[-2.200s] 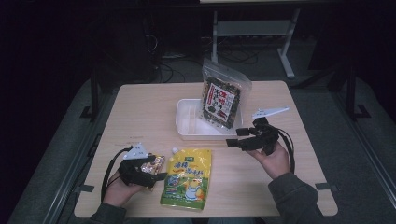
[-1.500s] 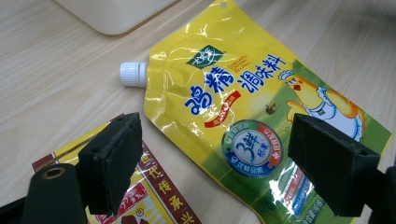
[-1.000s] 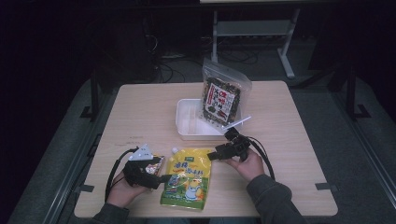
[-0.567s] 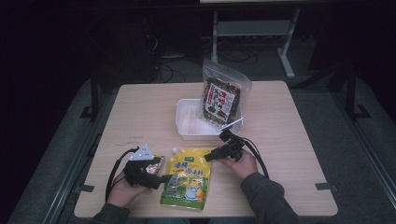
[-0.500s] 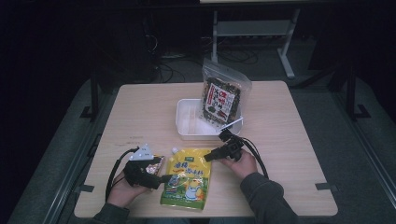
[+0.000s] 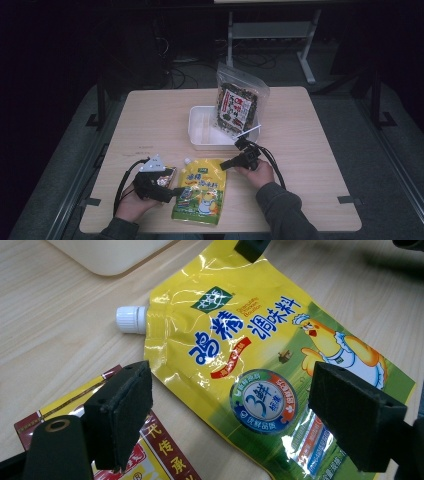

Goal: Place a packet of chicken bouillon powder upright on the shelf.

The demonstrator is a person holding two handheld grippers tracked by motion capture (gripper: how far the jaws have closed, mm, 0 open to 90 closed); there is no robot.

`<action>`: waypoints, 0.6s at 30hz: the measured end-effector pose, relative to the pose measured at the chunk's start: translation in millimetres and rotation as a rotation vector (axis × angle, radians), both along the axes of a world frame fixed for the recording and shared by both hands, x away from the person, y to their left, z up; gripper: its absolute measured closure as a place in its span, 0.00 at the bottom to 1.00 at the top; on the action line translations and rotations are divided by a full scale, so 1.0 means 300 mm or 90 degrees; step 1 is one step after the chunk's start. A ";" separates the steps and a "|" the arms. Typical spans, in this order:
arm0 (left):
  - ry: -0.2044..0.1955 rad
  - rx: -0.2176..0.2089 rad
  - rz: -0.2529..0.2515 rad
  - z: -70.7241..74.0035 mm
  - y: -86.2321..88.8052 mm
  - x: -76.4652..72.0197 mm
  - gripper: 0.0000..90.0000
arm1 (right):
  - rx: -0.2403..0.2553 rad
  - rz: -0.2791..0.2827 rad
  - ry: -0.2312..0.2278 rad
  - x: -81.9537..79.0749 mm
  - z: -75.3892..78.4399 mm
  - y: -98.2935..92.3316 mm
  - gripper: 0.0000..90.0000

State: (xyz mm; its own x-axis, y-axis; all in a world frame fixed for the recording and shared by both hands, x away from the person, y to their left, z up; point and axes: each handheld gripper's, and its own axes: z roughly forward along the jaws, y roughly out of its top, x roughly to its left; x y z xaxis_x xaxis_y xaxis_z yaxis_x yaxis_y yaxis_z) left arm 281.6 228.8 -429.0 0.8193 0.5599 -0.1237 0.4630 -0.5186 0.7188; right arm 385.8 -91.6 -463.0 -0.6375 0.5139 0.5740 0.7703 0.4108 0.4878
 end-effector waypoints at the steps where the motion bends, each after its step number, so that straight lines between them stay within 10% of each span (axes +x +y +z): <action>1: 0.001 0.000 0.000 0.000 0.000 0.000 0.19 | 0.009 0.002 0.001 -0.002 0.008 -0.005 1.00; 18: 0.021 -0.019 -0.004 -0.015 -0.014 0.007 0.18 | 0.061 0.007 -0.058 -0.053 0.132 -0.064 1.00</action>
